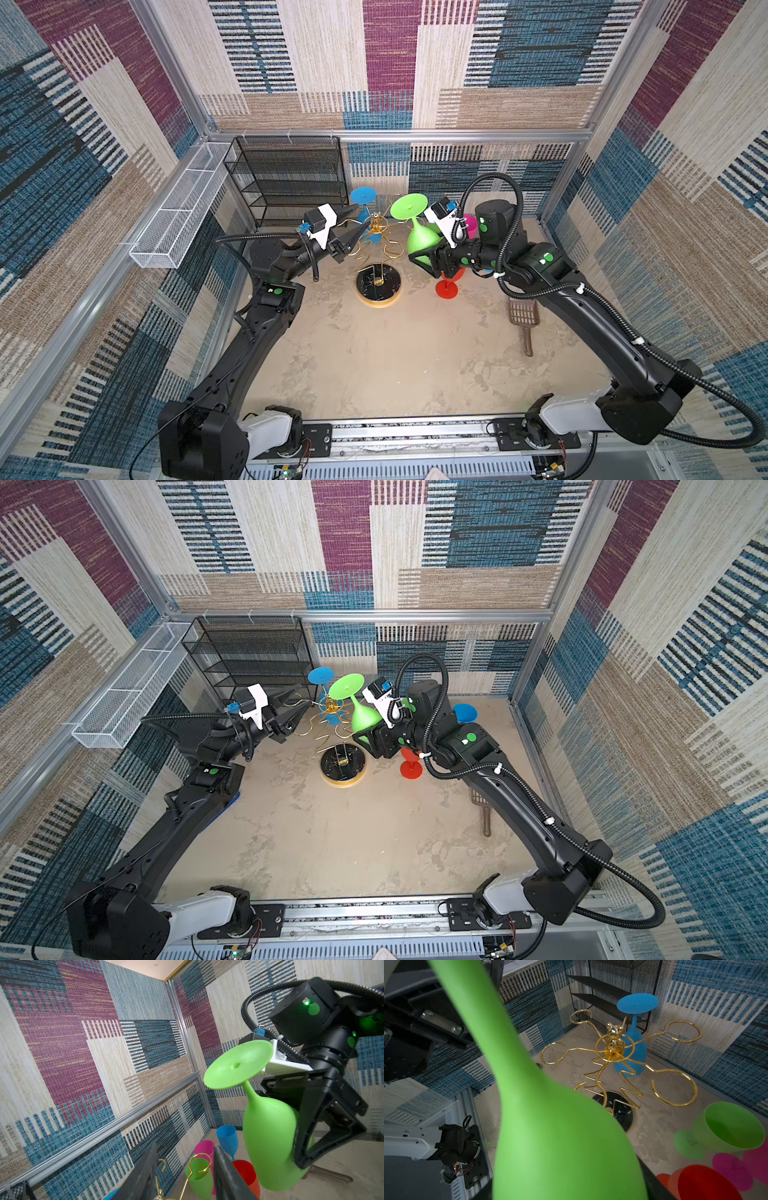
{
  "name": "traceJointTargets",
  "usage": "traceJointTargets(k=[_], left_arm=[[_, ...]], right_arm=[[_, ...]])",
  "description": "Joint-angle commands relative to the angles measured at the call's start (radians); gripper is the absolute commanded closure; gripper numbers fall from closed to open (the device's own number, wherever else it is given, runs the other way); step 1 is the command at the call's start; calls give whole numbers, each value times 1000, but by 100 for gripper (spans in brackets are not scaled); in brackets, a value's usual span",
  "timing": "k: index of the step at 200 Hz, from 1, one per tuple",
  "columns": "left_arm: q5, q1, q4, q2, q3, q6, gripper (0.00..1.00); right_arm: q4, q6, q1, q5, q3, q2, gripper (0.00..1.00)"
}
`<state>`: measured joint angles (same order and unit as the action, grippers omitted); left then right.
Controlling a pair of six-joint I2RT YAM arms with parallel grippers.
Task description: Take the wine glass off the wine glass rack
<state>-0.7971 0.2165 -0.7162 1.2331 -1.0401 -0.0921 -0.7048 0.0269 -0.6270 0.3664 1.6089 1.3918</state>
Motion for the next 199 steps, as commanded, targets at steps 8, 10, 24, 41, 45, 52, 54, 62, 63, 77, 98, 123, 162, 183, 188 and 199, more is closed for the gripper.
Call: traceJointTargets(k=[8, 10, 24, 41, 45, 52, 54, 62, 63, 77, 98, 123, 162, 183, 188, 199], left_arm=[[-117, 1, -102, 33, -20, -137, 55], [-121, 1, -107, 36, -20, -137, 56], [-144, 1, -130, 53, -27, -138, 56], [-155, 4, -145, 69, -31, -144, 57], [-157, 4, -150, 72, -32, -146, 57], [-159, 6, -153, 78, -35, -152, 57], [-163, 7, -153, 80, -36, -153, 57], [-171, 10, -152, 84, -41, -162, 57], [-171, 9, -151, 84, -41, -162, 57], [-184, 15, -153, 91, -42, -180, 57], [-191, 21, -155, 101, -44, -199, 57], [-190, 29, -154, 109, -46, -218, 58], [-182, 40, -157, 117, -56, -231, 59], [-184, 47, -155, 127, -66, -233, 60], [-185, 49, -153, 130, -67, -234, 61], [-185, 53, -153, 134, -70, -238, 63]], right_arm=[[3, -25, -1, 64, 3, 23, 56], [2, -27, -1, 66, 3, 25, 56], [5, -28, 0, 82, 5, 36, 57], [10, -31, -1, 100, 5, 47, 57], [11, -32, 0, 103, 6, 50, 57], [9, -34, 0, 106, 9, 55, 57], [9, -33, 0, 108, 9, 58, 58], [9, -35, 1, 114, 12, 62, 58], [9, -36, 0, 115, 12, 61, 58], [19, -40, 0, 129, 11, 68, 58], [25, -46, 0, 149, 15, 79, 59], [25, -48, -1, 158, 18, 93, 60], [27, -51, 0, 172, 18, 101, 61], [28, -53, 0, 179, 15, 103, 61], [28, -54, 0, 180, 14, 104, 61], [28, -54, 0, 180, 15, 104, 62]])
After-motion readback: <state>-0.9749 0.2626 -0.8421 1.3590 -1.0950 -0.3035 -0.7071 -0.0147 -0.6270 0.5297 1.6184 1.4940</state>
